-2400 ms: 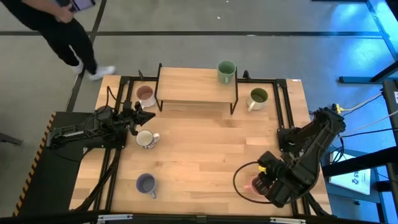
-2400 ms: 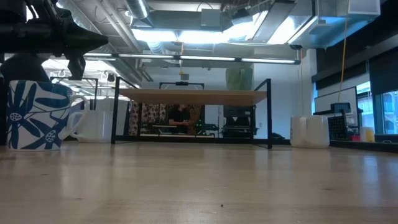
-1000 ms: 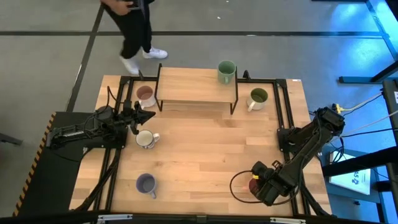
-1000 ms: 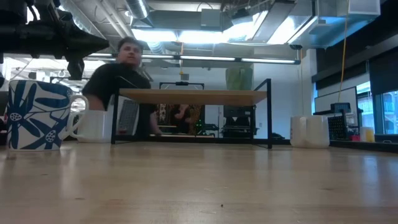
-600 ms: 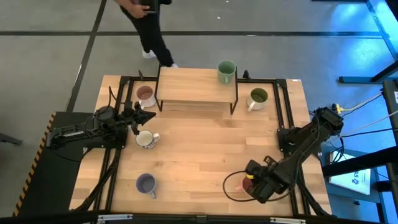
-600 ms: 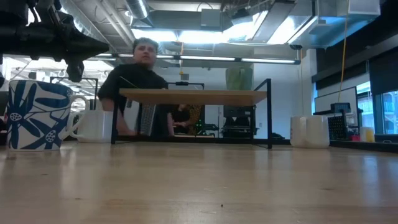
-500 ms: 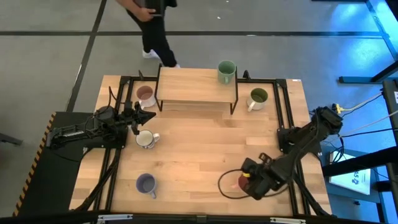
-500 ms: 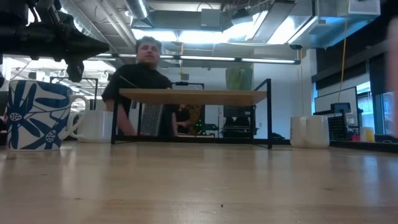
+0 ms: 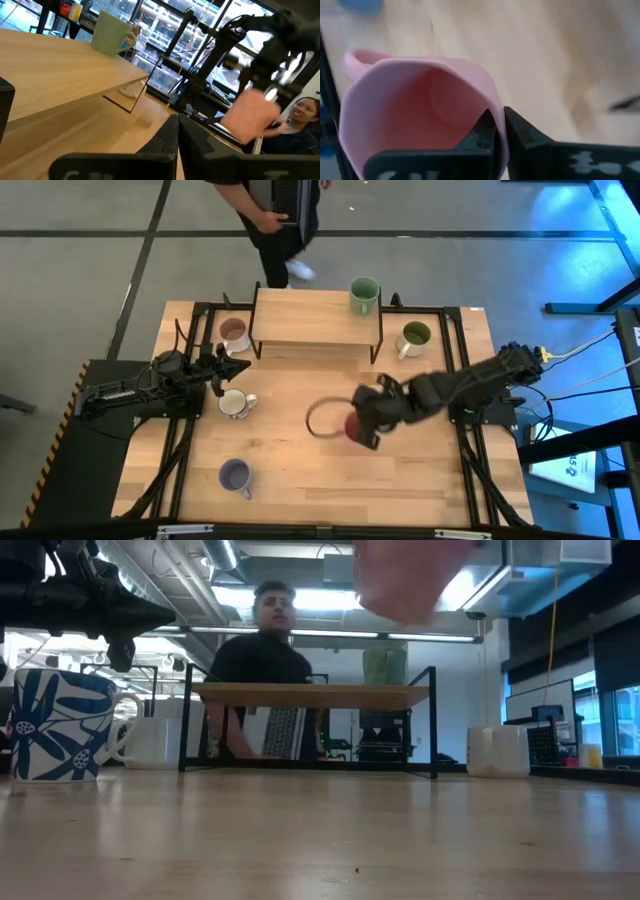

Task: Place coffee mugs
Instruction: Put the pink mug on the shelf

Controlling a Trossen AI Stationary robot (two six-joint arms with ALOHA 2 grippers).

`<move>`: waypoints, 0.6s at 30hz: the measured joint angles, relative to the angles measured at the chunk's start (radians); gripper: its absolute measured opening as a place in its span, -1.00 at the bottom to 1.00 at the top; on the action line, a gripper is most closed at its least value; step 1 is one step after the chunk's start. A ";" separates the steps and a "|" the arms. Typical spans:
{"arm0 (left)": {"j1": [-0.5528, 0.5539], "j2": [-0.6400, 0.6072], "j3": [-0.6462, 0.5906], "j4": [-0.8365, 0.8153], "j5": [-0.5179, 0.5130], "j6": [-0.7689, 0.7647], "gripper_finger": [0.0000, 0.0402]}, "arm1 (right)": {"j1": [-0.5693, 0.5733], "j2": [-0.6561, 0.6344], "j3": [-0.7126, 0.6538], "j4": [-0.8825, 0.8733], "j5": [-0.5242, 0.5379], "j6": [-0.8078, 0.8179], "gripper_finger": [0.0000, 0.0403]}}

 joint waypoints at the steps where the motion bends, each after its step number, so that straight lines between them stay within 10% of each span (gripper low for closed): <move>1: 0.000 0.000 0.000 0.000 0.000 0.000 -1.00 | -0.026 0.004 0.031 -0.002 0.008 -0.033 -0.99; 18: -0.001 0.000 0.000 0.002 -0.097 0.025 -1.00 | -0.381 0.173 0.509 -0.025 0.040 -0.527 -0.99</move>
